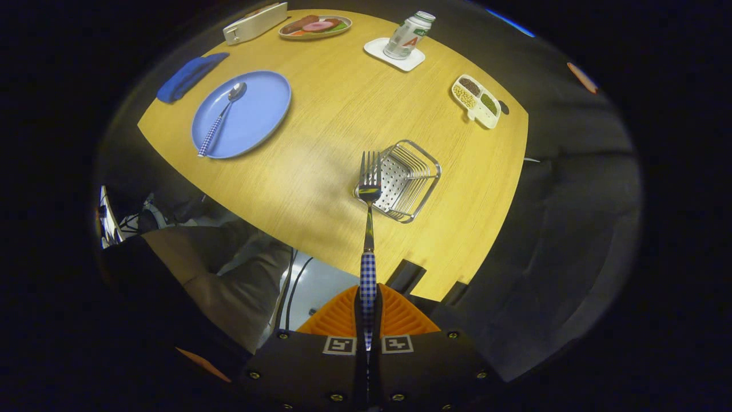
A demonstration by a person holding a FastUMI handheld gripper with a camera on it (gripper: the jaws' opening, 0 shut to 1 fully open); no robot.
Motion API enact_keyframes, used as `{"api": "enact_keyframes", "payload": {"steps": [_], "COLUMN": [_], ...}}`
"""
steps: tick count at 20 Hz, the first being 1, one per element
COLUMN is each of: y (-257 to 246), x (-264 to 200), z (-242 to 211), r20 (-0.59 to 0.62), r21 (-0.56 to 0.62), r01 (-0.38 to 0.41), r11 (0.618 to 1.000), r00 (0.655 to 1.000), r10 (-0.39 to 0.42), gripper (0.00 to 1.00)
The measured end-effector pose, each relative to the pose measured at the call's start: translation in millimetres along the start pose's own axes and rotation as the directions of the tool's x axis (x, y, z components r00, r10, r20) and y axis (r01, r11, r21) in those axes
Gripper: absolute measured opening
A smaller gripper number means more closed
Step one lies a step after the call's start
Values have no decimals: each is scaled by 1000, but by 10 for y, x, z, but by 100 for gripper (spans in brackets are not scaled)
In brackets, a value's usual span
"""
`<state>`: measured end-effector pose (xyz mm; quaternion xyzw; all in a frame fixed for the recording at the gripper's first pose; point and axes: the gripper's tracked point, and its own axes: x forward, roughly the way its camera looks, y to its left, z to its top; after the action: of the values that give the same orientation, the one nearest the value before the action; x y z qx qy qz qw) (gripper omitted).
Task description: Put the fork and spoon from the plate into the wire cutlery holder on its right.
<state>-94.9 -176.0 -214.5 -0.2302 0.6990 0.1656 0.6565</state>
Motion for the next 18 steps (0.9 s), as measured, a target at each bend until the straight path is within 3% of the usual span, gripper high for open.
{"api": "enact_keyframes", "payload": {"steps": [18], "y": [-521], "x": [416], "z": [337], "r20": [-228], "r21": [-164], "r01": [23], "r11": [986], "r00": [972], "r10": [-61], "gripper": [3]}}
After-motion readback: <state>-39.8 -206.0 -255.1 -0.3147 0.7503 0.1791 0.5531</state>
